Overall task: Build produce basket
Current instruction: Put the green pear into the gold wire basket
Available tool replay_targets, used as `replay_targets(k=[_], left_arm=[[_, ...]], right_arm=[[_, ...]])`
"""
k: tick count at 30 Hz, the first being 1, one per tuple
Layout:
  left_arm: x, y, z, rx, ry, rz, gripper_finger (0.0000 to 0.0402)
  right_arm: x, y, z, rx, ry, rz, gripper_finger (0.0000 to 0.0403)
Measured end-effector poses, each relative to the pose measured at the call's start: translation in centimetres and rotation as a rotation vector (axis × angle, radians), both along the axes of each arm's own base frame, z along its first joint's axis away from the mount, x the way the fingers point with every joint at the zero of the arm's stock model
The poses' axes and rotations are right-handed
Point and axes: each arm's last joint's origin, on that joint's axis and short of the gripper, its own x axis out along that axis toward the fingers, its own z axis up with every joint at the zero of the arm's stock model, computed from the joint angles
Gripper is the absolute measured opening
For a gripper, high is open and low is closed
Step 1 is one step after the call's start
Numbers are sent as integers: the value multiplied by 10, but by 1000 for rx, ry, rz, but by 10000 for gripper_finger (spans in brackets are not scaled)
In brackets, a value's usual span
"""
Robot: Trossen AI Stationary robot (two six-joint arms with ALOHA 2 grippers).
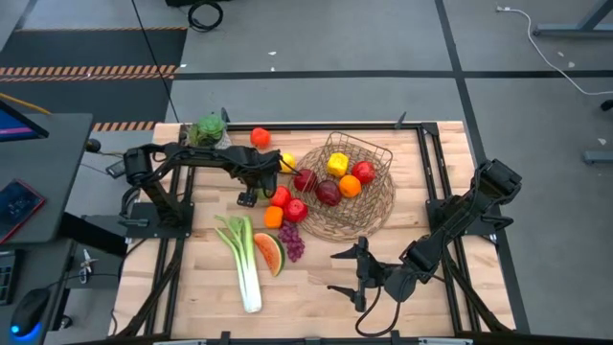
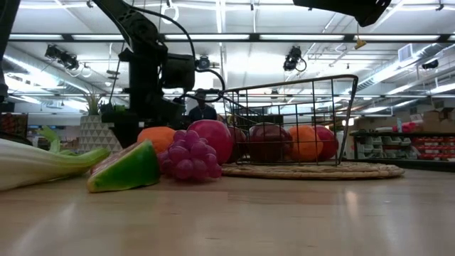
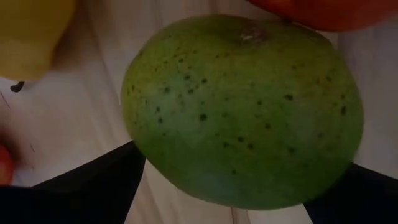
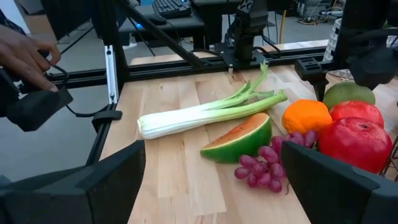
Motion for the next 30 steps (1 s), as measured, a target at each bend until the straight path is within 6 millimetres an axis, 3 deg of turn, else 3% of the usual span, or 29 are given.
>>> replay_targets(k=[17,25,30], left_arm=[[-1,-1,0,-25,2,17,209],[-2,-1,1,-29,-2,40,208],[-9,-4,15,-26,-15,45,203]], right_arm=[[0,0,0,-4,4,-1,375],[0,0,0,-5,4,-1,375],[0,0,-1,-5,4,-1,375]])
